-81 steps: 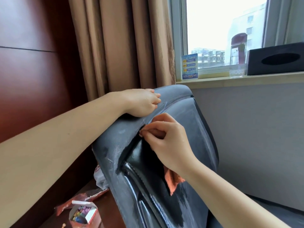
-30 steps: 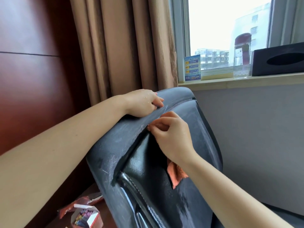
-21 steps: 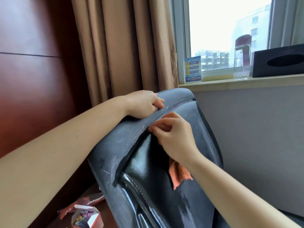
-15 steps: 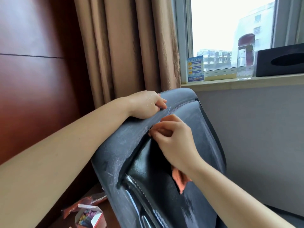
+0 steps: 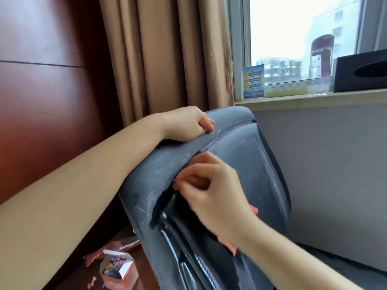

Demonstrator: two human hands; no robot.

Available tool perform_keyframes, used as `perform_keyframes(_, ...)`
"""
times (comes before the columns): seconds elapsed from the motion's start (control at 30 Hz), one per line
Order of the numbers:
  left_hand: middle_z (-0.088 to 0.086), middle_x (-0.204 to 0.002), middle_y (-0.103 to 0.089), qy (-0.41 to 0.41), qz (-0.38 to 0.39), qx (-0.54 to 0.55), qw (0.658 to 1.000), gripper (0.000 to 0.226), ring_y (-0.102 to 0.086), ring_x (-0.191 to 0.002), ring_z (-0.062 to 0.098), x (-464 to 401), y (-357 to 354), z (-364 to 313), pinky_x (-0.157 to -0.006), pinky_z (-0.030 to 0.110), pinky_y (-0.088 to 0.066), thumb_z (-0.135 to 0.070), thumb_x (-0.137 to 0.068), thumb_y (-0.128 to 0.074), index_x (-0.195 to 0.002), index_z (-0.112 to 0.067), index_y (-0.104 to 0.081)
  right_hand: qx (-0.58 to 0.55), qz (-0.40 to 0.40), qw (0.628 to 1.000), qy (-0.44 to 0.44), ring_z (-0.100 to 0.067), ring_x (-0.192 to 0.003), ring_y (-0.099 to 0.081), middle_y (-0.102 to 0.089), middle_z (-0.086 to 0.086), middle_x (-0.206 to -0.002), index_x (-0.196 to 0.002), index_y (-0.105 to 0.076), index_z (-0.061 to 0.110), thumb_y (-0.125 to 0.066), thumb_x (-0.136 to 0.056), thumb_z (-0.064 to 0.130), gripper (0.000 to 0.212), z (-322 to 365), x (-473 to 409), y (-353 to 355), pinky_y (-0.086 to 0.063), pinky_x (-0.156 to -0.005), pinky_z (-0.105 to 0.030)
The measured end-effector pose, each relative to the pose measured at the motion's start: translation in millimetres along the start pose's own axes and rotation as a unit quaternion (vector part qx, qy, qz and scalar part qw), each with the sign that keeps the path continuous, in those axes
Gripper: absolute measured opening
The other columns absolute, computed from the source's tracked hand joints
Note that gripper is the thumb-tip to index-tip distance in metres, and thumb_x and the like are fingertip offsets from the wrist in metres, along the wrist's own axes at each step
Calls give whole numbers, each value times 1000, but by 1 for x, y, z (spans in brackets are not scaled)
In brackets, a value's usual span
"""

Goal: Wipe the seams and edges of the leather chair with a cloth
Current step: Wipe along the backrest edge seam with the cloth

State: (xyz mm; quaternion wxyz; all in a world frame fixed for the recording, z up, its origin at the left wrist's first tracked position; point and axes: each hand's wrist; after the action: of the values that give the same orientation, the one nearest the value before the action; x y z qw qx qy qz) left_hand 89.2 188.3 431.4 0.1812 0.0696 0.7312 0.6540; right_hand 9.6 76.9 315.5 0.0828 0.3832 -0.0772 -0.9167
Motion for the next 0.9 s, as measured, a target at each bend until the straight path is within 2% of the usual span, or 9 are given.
perform_keyframes(0.1,-6,-145,-43,4,-1,2,1000,34,-32,-136,5,1,1,-2,-92,0,-14,-5,-96,-43,-122,-15,-63,-1,9,1000,13,-7,-69,-62,-59,19,-85,-64,-70,31,-72,-73,15,18,-2,2,0,-54,-68,-37)
perform_keyframes(0.2,-6,-145,-43,6,2,-4,1000,35,-32,-137,5,2,1,-4,-94,1,-15,-5,-96,-43,-122,-16,-63,34,-58,997,-42,-11,-69,-61,-59,17,-83,-56,-64,39,-73,-75,21,28,-18,-26,11,-53,-69,-41)
perform_keyframes(0.3,-6,-145,-44,9,1,-8,1000,35,-31,-137,5,3,1,-5,-97,4,-15,-5,-96,-43,-123,-16,-63,92,-81,989,-85,-13,-82,-62,-61,9,-84,-66,-71,27,-70,-78,21,13,-27,-48,16,-49,-77,-34)
perform_keyframes(0.4,-7,-145,-44,8,-1,-9,1000,35,-31,-137,5,3,0,-4,-98,5,-14,-5,-96,-43,-123,-17,-63,66,-65,994,-62,-13,-74,-62,-60,11,-84,-68,-72,20,-69,-78,15,12,-23,-35,11,-51,-75,-37)
perform_keyframes(0.5,-8,-146,-42,3,0,-21,1000,36,-29,-138,5,2,0,-3,-99,5,-14,-6,-96,-42,-124,-17,-62,-17,3,1000,-26,-8,-58,-62,-59,15,-82,-64,-70,30,-72,-77,11,23,-15,-14,10,-54,-63,-36)
perform_keyframes(0.57,-7,-146,-42,0,0,-28,1000,36,-30,-138,5,2,1,-3,-99,6,-15,-6,-97,-42,-125,-17,-61,-15,-1,999,-36,-12,-53,-61,-59,14,-82,-61,-70,31,-75,-76,17,21,-22,-20,14,-54,-61,-42)
perform_keyframes(0.73,-5,-145,-44,-2,-3,-40,999,37,-32,-138,7,3,1,-3,-104,10,-17,-4,-96,-41,-124,-15,-62,82,-103,987,-97,-19,-75,-64,-60,10,-80,-59,-66,36,-73,-74,28,19,-45,-64,25,-53,-74,-43)
perform_keyframes(0.83,-6,-144,-45,1,-1,-37,999,39,-31,-138,7,2,1,-3,-106,12,-17,-3,-95,-41,-125,-16,-61,87,-81,987,-108,-23,-74,-63,-59,9,-84,-60,-69,29,-71,-76,23,17,-48,-71,29,-53,-74,-45)
perform_keyframes(0.9,-6,-144,-45,1,-5,-29,1000,39,-32,-137,6,2,0,-2,-105,10,-17,-2,-95,-41,-124,-16,-62,50,-60,993,-83,-16,-68,-61,-57,15,-81,-58,-67,34,-71,-76,18,25,-45,-59,25,-54,-73,-44)
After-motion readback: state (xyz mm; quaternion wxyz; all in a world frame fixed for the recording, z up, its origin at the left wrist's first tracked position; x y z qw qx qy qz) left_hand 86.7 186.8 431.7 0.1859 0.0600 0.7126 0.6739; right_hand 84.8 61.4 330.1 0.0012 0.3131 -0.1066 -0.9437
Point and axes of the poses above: each hand's wrist, its own x-axis away from the middle knuckle, its own y-axis out of the back of the hand, z = x × y
